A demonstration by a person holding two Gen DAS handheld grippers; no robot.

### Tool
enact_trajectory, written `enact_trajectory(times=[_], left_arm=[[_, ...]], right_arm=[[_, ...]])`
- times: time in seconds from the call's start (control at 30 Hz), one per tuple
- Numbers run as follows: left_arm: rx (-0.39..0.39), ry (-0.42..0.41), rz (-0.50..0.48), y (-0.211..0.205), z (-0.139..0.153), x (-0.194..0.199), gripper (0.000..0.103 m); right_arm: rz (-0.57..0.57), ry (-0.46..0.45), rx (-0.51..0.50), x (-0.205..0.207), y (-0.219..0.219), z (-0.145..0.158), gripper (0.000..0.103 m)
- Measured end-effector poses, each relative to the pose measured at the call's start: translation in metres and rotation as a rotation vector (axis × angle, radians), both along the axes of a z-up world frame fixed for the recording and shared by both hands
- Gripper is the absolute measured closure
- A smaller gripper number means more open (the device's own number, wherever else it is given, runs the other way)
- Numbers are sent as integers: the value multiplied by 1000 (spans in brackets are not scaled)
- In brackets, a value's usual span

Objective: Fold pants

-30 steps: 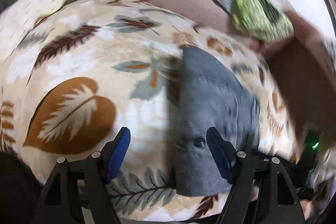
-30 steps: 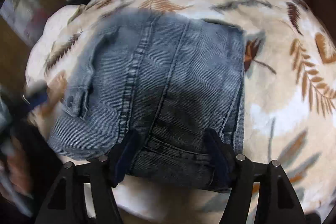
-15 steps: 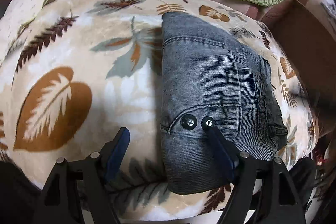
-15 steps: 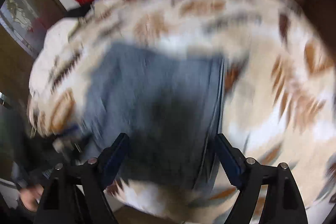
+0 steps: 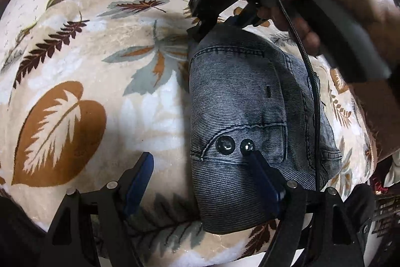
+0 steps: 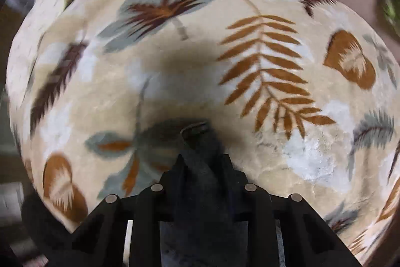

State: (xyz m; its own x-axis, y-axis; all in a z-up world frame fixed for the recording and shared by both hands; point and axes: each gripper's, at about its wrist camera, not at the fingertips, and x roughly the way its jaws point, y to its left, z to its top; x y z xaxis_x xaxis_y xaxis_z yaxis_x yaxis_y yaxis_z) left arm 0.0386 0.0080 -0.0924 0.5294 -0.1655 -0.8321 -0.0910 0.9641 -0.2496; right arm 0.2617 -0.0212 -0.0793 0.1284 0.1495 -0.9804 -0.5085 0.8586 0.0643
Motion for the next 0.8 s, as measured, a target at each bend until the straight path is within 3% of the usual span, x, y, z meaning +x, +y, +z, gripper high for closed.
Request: enact_trajectory(times=[0.03,0.1,0.13,0.17,0.33,0.43,0.47,0.6,0.73,0.8], left_arm=[[-2,1,1,1,0,0,20],[-2,0,1,1,0,-1,20],[1,0,3,0,0,-1,20],[5,-1,6,0,1,-1,20],[24,-5,17,-4,2,-5,20],[34,-11,20,-6,3,-6,20],[33,-12,22,-5,3,-6,20],[27,-17,24,-9,6,-11,19],[-24,-29,41,4,17,-15,20],[-34,-64,60,14,26,-18,20]], right_arm=[[-37,-35,40,0,-5,4,74],[-115,-90,105,-3,-21,16,59],[-149,-129,118,-6,-30,24,44],[-175,-169,125,-9,-38,31,41],[-221,-244,263,-55,-96,72,40],[-228,-243,299,-101,-130,66,37],[-240,-235,303,-111,-142,63,30],[-287,-108,214,-117,-177,-11,24],[-340,-177,363,-136,-196,17,24],[-334,-212,389,-150,-203,28,24]])
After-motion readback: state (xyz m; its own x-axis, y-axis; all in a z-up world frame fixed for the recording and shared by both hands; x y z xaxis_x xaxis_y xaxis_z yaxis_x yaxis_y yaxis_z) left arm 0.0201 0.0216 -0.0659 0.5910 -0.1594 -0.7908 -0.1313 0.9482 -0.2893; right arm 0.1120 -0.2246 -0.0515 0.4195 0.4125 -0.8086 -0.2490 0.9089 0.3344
